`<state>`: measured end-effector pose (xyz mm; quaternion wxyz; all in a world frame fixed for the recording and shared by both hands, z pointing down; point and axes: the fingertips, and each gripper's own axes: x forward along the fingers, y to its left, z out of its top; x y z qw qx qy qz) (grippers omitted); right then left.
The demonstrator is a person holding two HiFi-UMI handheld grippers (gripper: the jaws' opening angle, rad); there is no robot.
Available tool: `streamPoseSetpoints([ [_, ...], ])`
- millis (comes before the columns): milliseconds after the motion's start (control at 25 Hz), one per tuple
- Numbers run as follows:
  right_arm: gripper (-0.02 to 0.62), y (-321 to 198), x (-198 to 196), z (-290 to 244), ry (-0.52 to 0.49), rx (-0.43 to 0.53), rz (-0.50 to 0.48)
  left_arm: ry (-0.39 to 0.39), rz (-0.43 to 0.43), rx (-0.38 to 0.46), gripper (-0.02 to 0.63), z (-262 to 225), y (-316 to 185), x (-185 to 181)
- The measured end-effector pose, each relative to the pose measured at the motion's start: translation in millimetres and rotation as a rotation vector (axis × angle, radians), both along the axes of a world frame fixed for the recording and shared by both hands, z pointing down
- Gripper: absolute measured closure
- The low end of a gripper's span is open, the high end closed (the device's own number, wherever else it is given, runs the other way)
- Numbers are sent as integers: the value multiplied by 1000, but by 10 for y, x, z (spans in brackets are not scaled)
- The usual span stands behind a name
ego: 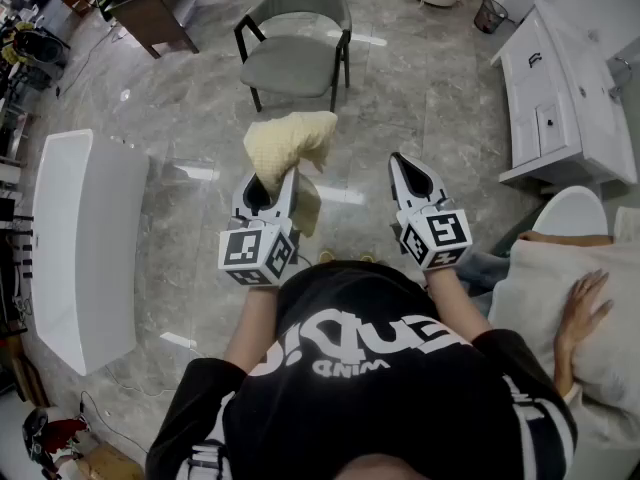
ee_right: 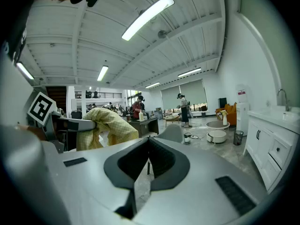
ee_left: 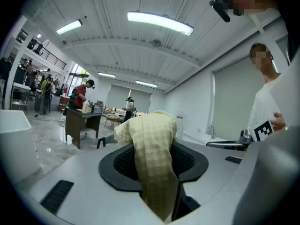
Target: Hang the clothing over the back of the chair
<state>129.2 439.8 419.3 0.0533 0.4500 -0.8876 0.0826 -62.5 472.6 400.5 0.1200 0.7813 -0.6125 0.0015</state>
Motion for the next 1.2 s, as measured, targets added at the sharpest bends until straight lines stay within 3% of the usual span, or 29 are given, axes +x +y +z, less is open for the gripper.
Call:
streamPoseSetpoints([
  [720,580,-176,-273,99,-24,7,61,-13,26,14,426,72,-179,-430],
  [1200,580,-985,-188,231,-27,-5,86,-12,36,18,426,147,-1067,-415],
])
